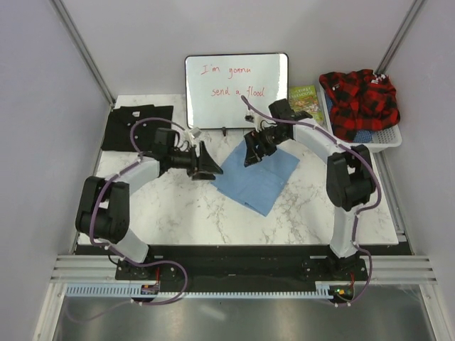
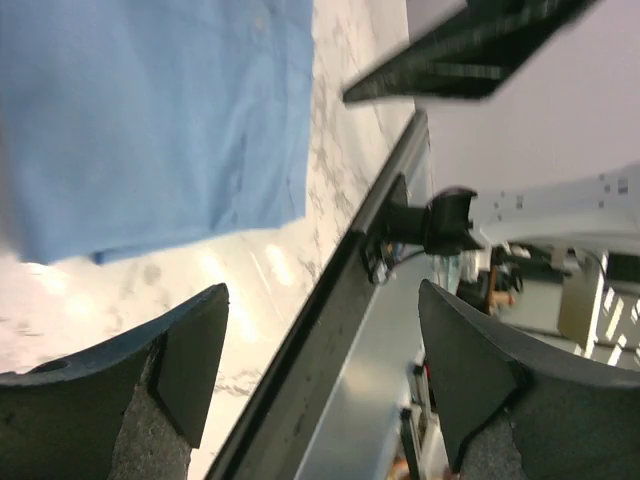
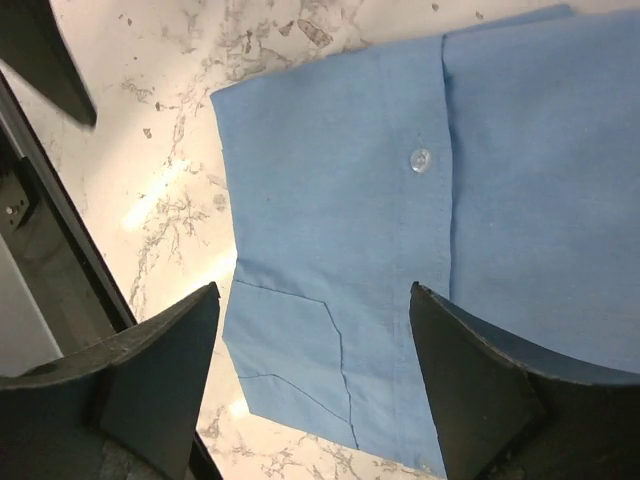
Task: Fold and stack the long sleeve shirts
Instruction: Fold the shirt
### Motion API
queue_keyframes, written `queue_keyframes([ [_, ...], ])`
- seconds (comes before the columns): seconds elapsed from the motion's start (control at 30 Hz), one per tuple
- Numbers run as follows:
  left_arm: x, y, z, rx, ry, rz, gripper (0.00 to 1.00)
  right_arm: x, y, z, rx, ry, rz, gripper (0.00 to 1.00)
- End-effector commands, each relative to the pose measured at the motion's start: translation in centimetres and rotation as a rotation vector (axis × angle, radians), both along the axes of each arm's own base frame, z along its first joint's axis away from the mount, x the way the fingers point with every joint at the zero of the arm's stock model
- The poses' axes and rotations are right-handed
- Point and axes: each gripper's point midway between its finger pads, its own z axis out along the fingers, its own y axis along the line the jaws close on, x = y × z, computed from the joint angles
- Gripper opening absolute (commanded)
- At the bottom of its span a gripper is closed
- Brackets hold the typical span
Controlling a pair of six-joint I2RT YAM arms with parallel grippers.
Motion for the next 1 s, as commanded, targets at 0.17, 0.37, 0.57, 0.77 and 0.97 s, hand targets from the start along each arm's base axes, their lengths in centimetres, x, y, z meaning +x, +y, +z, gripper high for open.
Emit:
queue_keyframes([
  [0.17,7.6,6.7,1.0,0.089,-0.094,0.306,0.86,-1.8,4.8,-1.7,-0.148,-0.142,0.065,0.52],
  [0.37,8.1,10.0,0.4,0.193,-0.12,0.399,0.99,-3.7,5.2,-6.2,-0.288,-0.152,0.193,0.35],
  [0.57,6.3,10.9,0.1,0.243,-0.14,0.386,0.99,-10.5,0.0,-9.7,-0.421,-0.123,0.51,0.28],
  [0.77,3.9,11.1,0.3,0.232,-0.251,0.415,0.99,-13.1,-7.1,-7.3,-0.488,-0.257,0.768,0.28],
  [0.97,2.6,9.8,-1.4,0.15,-0.235,0.376,0.99,-11.2,-4.1,-0.3,-0.306,-0.327,0.557,0.37],
])
